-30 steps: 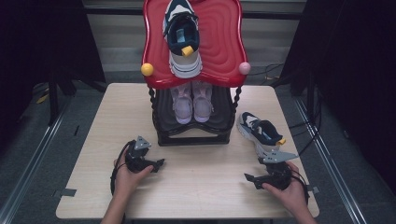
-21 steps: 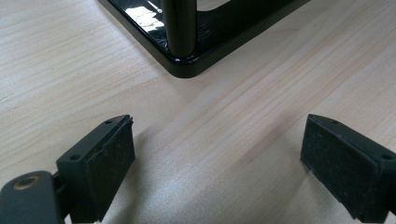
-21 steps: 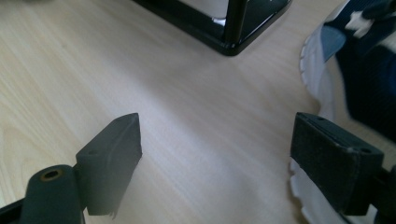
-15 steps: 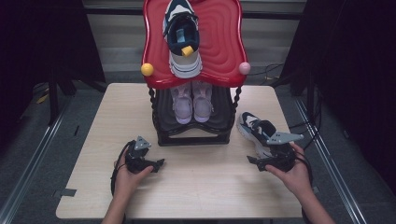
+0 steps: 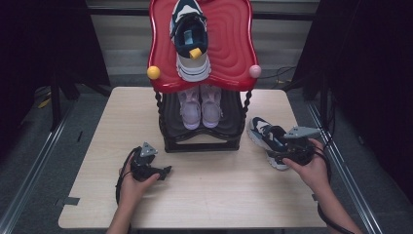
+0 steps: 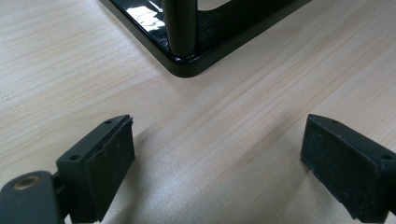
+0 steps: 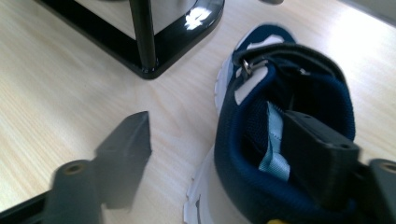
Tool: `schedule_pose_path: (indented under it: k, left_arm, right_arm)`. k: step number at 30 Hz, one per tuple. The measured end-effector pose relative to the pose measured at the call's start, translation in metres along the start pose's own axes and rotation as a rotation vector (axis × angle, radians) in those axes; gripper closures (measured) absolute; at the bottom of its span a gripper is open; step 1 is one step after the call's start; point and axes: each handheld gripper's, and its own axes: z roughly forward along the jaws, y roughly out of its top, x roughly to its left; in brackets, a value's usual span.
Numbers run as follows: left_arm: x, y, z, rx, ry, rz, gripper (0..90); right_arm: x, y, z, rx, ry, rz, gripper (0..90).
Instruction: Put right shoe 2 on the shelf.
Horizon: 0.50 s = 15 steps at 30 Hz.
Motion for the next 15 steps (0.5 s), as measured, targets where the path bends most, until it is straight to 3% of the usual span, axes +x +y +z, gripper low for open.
schedule_pose_path:
  k: [4, 8, 15]
  left_arm:
    - [0.0, 0.0, 0.0, 0.0, 0.0, 0.0, 9.2]
    - [0.0, 0.0, 0.0, 0.0, 0.0, -0.001, 9.2]
    - [0.0, 0.0, 0.0, 0.0, 0.0, -0.001, 9.2]
  right_arm:
    - [0.001, -0.002, 0.002, 0.01, 0.0, -0.015, 28.4]
    - [0.005, -0.001, 0.004, 0.01, 0.028, -0.013, 36.8]
    - [0.02, 0.004, 0.005, -0.014, 0.056, -0.022, 37.6]
